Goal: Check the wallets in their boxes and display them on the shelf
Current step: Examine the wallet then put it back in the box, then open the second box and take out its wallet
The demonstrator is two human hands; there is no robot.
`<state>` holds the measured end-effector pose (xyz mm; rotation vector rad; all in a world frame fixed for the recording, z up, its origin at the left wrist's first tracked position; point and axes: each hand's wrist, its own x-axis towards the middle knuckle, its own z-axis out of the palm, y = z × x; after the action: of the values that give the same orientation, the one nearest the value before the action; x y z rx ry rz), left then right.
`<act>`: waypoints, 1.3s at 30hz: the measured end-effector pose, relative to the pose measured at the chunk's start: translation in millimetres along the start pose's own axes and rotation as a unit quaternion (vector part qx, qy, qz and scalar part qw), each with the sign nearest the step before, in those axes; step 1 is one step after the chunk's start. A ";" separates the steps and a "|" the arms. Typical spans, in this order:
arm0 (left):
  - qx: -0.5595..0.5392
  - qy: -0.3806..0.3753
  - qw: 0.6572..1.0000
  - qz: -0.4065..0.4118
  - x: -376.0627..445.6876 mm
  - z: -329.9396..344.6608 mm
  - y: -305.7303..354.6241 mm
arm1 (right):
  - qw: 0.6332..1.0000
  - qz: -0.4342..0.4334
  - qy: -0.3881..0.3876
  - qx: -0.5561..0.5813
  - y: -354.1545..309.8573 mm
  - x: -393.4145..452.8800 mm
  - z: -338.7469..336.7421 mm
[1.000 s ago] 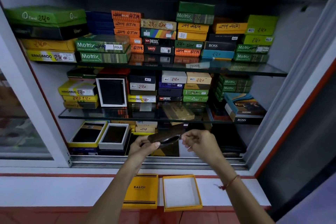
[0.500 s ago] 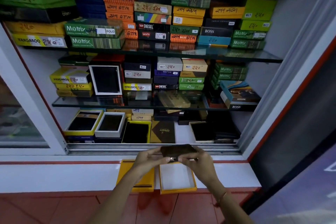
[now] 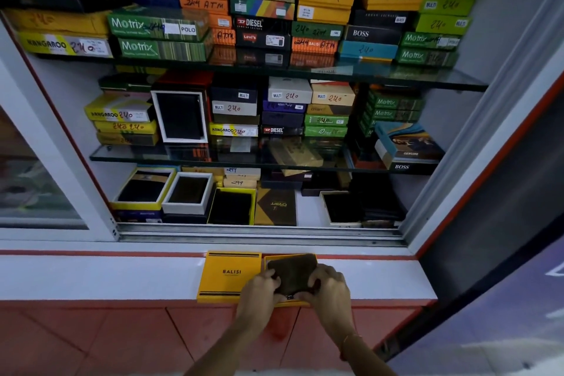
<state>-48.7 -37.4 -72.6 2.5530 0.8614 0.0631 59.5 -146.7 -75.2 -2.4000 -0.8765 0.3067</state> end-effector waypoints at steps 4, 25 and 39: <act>0.032 0.011 0.999 -0.001 4.8 -0.9 -9.0 | 0.998 -0.035 -0.031 -0.047 3.5 7.2 3.0; -0.623 0.000 0.685 -0.378 -12.4 -60.5 -116.7 | 0.955 0.181 -0.209 0.106 -129.5 12.0 50.0; -0.742 0.035 0.619 -0.256 -1.2 -80.4 -103.6 | 0.888 0.127 -0.247 0.367 -133.7 37.7 -6.7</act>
<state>-122.7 66.9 -43.8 0.6974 0.8951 0.4706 21.1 -41.0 6.6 -1.7193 -0.4969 1.1650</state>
